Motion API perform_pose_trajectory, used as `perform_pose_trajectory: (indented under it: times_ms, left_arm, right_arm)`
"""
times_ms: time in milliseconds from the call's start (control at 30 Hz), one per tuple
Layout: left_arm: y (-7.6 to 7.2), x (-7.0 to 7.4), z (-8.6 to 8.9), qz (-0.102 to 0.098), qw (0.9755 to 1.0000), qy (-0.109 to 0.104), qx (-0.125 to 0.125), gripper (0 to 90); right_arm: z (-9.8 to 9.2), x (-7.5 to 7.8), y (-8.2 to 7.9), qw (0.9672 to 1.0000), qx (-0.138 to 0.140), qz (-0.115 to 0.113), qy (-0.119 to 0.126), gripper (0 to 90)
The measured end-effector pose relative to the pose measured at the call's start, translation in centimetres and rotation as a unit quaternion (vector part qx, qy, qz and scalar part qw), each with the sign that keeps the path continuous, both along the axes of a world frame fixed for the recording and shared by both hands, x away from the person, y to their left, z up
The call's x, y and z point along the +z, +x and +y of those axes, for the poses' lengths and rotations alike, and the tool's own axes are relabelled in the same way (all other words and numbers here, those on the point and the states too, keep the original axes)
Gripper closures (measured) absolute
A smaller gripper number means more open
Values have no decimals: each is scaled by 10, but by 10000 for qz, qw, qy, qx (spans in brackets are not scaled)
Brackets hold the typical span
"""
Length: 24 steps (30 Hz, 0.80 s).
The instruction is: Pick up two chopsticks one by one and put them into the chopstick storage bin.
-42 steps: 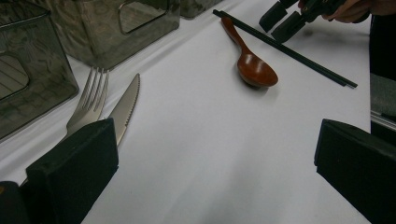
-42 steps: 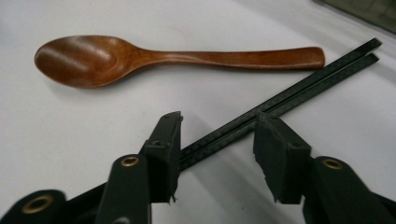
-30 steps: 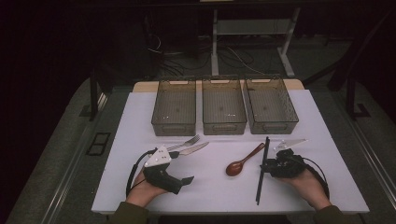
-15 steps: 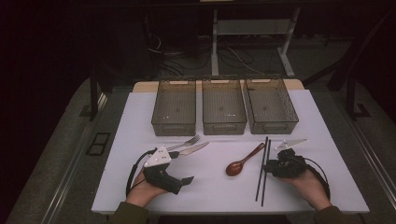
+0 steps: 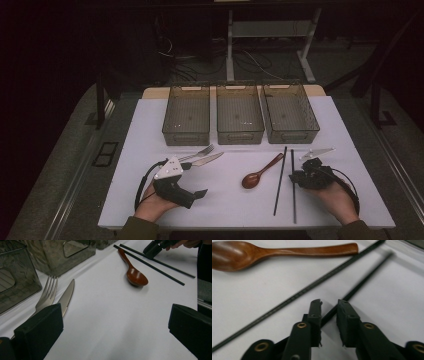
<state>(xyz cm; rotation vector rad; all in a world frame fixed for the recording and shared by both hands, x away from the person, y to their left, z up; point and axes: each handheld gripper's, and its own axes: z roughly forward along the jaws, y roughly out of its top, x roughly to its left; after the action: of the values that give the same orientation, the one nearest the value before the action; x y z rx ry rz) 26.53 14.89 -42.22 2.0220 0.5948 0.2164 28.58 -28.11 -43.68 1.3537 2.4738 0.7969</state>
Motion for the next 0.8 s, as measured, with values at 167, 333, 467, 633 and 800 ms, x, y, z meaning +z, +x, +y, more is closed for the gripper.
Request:
perform_pose_trajectory:
  times_ms: [167, 333, 467, 633, 800]
  left_arm:
    - [0, 0, 0, 0, 10000, 6, 5, 0]
    - [0, 0, 0, 0, 10000, 7, 1, 0]
    - [0, 0, 0, 1, 10000, -8, 1, 0]
    - [0, 0, 0, 3, 10000, 0, 3, 0]
    - [0, 0, 0, 4, 10000, -2, 0, 0]
  right_arm:
    - [-6, 0, 0, 10000, -33, 22, -3, 781]
    - [-10, 0, 1, 9999, -127, -10, -43, 795]
    - [-15, 0, 1, 9997, -217, -10, -68, 807]
    - [-22, 0, 2, 9994, -312, -20, -131, 819]
    - [-30, 1, 3, 9990, -390, -53, -200, 826]
